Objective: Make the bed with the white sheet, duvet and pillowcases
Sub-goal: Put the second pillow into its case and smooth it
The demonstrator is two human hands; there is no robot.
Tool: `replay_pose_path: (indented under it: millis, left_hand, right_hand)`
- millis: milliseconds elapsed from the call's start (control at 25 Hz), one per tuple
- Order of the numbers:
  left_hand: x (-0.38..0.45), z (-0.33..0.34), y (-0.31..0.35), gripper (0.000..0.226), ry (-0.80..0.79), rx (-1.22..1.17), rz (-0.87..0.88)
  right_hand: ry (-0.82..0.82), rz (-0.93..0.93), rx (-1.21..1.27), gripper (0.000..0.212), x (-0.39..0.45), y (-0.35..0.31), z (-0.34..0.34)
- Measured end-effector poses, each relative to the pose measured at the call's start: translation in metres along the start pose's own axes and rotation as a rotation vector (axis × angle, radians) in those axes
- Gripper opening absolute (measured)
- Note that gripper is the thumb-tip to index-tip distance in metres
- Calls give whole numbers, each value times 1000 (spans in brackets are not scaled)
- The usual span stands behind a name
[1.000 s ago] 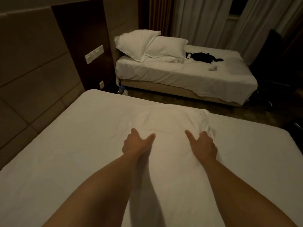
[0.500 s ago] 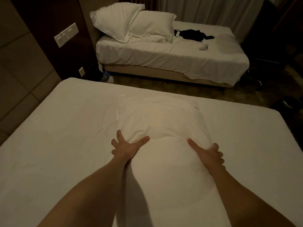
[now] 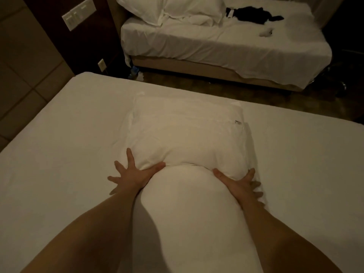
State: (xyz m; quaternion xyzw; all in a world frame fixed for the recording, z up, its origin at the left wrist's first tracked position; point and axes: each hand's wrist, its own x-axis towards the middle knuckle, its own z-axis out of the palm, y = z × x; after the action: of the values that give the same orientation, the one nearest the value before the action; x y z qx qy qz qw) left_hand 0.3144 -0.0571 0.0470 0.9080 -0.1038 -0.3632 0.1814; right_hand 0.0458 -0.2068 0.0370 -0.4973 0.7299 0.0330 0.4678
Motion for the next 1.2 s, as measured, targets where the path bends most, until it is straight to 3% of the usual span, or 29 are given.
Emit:
replay_pose_path:
  millis: [240,640,840,1200]
  left_hand:
    - [25,42,0,148,84,13,-20]
    - [61,76,-14,152,159,87,-42]
    - [59,74,-11,151,191,90,-48]
    - [45,70,-16,149,212,40,-7]
  right_hand:
    - [-10,98,-37,181,60,14,18]
    - [65,109,-40,173,108,27,51]
    - [135,62,-78,167,101,28,51]
    - [55,38,40,169,97,38,42]
